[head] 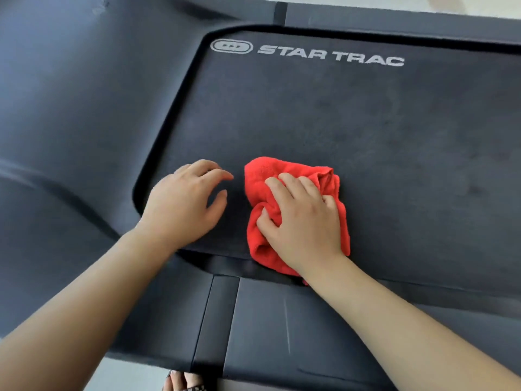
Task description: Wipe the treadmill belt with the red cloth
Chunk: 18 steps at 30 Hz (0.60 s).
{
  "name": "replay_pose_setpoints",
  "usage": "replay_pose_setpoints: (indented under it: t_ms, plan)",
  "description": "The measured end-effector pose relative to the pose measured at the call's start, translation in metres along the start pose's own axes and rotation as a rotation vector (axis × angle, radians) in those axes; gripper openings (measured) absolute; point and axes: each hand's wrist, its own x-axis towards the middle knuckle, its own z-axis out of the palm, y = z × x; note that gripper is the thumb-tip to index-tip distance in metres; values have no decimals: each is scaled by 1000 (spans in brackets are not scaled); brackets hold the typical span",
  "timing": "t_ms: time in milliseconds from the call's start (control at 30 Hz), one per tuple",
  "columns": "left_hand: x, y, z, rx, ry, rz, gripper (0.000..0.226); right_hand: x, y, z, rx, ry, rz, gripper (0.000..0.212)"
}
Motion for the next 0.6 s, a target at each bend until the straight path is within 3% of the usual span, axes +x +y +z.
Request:
replay_pose_setpoints:
  t_ms: [400,600]
  plan:
    - [49,86,37,-129,-138,286,28,-40,157,-66,-178,28,407,46]
    - [76,120,63,-172,-195,404,34,-62,148,-65,-137,94,463,51]
